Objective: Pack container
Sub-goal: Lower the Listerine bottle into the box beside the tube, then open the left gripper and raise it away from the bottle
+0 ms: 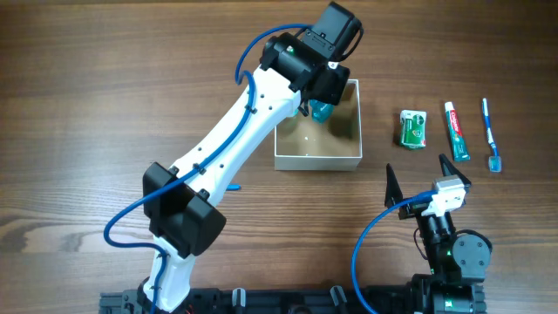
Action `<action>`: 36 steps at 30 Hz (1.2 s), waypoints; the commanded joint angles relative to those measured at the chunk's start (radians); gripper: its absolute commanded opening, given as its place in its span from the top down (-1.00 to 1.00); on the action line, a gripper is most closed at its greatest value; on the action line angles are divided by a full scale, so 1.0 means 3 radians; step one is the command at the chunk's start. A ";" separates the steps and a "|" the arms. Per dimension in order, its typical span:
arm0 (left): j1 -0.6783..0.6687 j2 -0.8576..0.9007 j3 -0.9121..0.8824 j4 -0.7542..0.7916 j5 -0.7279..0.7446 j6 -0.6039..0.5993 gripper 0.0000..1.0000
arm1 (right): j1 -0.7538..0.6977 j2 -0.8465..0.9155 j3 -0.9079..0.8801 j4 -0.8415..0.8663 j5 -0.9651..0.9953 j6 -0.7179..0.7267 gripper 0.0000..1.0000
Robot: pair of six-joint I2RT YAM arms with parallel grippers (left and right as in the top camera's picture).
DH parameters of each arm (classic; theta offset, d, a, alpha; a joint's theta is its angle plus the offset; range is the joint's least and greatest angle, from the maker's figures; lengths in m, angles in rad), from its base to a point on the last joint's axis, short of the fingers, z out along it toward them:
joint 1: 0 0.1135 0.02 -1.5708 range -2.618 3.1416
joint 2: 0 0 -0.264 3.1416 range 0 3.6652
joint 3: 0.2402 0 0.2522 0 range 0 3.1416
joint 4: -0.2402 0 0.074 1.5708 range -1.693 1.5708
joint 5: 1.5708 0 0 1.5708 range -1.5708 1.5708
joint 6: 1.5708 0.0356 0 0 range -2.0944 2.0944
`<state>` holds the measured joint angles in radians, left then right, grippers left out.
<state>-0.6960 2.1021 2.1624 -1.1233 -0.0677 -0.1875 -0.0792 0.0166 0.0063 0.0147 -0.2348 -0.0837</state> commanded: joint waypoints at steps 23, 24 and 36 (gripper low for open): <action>-0.0067 -0.0149 0.0060 0.0336 -0.0154 0.1542 0.92 | -0.0005 -0.0018 -0.0004 0.0011 0.0032 0.0024 -1.00; -0.0067 -0.0149 0.0060 0.0343 -0.0154 0.1615 0.92 | -0.0005 -0.0018 -0.0004 0.0011 0.0032 0.0024 -0.99; -0.0065 -0.0125 0.0058 0.0378 -0.0025 0.1752 0.92 | -0.0005 -0.0018 -0.0004 0.0011 0.0032 0.0024 -1.00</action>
<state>-0.7124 2.1021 2.1624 -1.0256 -0.1040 0.2924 -0.0792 0.0166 0.0063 0.0147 -0.2348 -0.0837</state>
